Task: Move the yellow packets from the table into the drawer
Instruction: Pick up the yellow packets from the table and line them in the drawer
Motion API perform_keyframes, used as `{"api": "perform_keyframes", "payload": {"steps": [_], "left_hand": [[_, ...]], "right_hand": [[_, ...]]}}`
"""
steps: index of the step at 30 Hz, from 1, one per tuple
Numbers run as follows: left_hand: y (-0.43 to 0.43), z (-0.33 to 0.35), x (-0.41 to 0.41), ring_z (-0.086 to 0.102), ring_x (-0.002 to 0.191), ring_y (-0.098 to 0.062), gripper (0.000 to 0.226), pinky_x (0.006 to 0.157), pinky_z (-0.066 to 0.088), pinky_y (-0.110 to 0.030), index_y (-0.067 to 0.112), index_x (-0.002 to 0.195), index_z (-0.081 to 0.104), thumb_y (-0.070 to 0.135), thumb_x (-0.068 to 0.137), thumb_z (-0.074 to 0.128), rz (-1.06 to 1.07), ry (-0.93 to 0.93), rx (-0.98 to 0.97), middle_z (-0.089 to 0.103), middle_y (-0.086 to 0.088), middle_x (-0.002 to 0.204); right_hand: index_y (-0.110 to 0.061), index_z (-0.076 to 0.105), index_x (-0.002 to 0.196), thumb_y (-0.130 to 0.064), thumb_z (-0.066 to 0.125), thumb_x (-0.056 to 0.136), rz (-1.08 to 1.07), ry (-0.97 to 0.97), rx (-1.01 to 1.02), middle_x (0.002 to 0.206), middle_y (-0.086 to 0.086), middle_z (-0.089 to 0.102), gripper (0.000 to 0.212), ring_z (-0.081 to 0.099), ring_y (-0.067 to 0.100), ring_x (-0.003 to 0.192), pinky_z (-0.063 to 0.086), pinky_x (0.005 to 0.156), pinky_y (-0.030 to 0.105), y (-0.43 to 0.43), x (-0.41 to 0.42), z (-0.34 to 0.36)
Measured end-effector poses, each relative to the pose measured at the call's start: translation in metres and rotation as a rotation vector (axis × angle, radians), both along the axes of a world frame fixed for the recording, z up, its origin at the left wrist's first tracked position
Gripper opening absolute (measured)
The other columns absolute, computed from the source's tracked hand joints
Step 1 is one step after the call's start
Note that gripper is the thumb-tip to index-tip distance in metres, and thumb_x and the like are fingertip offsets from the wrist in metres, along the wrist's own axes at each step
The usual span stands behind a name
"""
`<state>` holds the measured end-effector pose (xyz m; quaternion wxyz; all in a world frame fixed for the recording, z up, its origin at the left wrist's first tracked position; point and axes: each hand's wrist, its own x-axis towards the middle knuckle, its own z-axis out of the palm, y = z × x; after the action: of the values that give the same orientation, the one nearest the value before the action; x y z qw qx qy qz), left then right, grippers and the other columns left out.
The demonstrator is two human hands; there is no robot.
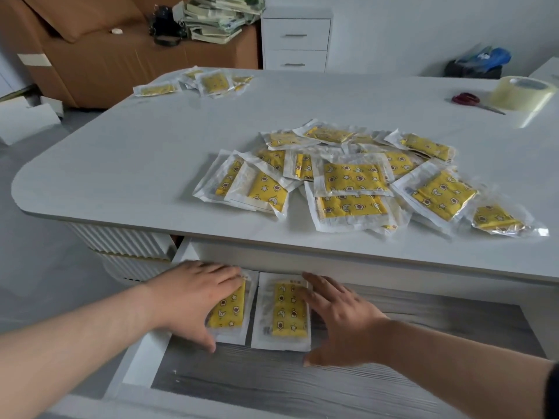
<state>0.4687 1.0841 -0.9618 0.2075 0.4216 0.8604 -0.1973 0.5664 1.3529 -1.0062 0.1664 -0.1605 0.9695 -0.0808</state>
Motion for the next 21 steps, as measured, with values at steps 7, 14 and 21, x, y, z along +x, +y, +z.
{"api": "perform_keyframes", "payload": {"steps": [7, 14, 21], "left_hand": [[0.014, -0.006, 0.002, 0.014, 0.146, -0.024, 0.098, 0.120, 0.015, -0.042, 0.025, 0.150, 0.008, 0.065, 0.076, 0.060, -0.161, 0.017, 0.045, 0.008, -0.004, 0.160], [-0.002, 0.001, -0.001, 0.031, 0.138, -0.022, 0.070, 0.115, 0.029, -0.039, 0.023, 0.142, 0.030, 0.051, 0.084, 0.057, -0.179, 0.049, 0.057, 0.023, -0.001, 0.154], [-0.010, 0.001, -0.005, 0.048, 0.118, -0.020, 0.062, 0.104, 0.039, -0.037, 0.023, 0.132, 0.037, 0.051, 0.080, 0.057, -0.128, 0.072, 0.032, 0.039, 0.002, 0.138]], "right_hand": [[-0.033, 0.019, 0.150, -0.073, 0.058, 0.074, -0.027, 0.047, -0.071, 0.161, -0.006, -0.003, 0.094, 0.001, 0.017, 0.148, 0.022, 0.118, 0.040, -0.009, 0.002, -0.006], [-0.034, 0.029, 0.146, -0.072, 0.058, 0.075, -0.033, 0.047, -0.151, 0.156, -0.005, 0.010, 0.086, 0.014, 0.016, 0.145, 0.041, 0.109, 0.040, -0.019, -0.004, -0.008], [-0.030, 0.031, 0.147, -0.067, 0.063, 0.075, -0.045, 0.030, -0.188, 0.154, -0.006, 0.012, 0.087, 0.026, 0.018, 0.141, 0.043, 0.107, 0.037, -0.035, -0.012, -0.010]]}}
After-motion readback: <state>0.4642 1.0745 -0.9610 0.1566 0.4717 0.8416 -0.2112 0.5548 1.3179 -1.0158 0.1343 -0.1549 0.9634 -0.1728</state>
